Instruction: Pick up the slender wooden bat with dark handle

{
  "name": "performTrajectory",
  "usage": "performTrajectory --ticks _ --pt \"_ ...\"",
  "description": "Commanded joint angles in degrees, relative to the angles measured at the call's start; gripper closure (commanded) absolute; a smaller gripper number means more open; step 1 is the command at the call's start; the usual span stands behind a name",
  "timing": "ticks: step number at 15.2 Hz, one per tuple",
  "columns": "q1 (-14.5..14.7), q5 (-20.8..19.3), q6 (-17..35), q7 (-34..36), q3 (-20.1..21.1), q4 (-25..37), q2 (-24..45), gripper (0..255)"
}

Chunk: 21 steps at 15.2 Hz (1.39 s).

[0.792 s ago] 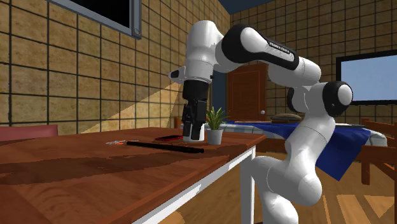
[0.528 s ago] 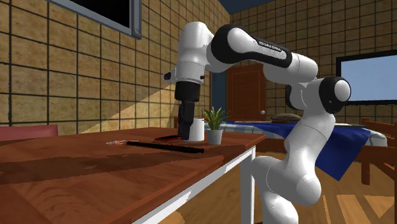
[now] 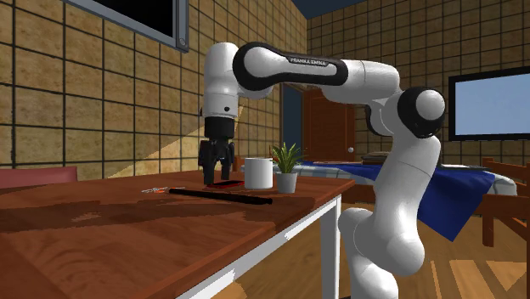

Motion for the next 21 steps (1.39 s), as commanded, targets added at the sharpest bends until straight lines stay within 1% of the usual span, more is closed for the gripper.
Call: performTrajectory --ticks 1,3,10,12,13,21 --pt "-2.19 -0.7 -0.94 3.99 -0.77 2.55 2.78 0" --pt "-3.88 -1.22 -1.6 7.11 -1.53 4.57 5.11 0" --pt "-3.96 -1.42 3.7 7.37 -1.69 -1.8 4.04 0" --pt "-3.96 -1.43 4.14 7.39 -1.7 -2.3 3.97 0" --pt "-3.96 -1.44 4.12 7.4 -1.69 -2.35 3.91 255" --pt "-3.94 -1.41 3.82 7.51 -1.6 -2.34 3.63 255"
